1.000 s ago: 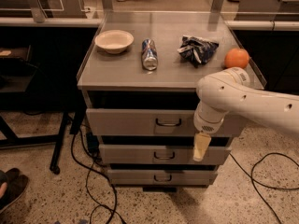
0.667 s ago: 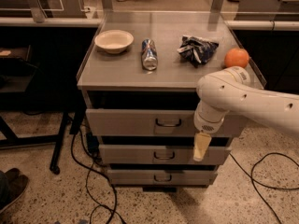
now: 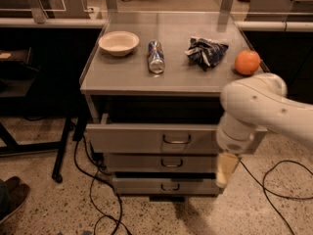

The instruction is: Open top drawer

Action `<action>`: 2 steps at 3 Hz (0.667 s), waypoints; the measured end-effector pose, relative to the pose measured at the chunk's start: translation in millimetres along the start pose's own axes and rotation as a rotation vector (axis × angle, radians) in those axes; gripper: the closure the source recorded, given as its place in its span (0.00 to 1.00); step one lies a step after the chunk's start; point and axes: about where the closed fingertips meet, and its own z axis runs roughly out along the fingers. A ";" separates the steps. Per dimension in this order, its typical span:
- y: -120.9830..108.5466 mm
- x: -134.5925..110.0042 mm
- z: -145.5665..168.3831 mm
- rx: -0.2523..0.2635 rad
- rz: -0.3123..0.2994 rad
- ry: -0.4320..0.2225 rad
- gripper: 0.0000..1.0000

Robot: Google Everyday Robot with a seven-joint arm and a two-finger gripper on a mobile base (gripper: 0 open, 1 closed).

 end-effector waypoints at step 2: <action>51.8 32.1 -43.0 -0.040 0.028 0.032 0.00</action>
Offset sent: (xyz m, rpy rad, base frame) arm -0.0524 -0.0154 0.0278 -0.0127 0.0442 -0.0225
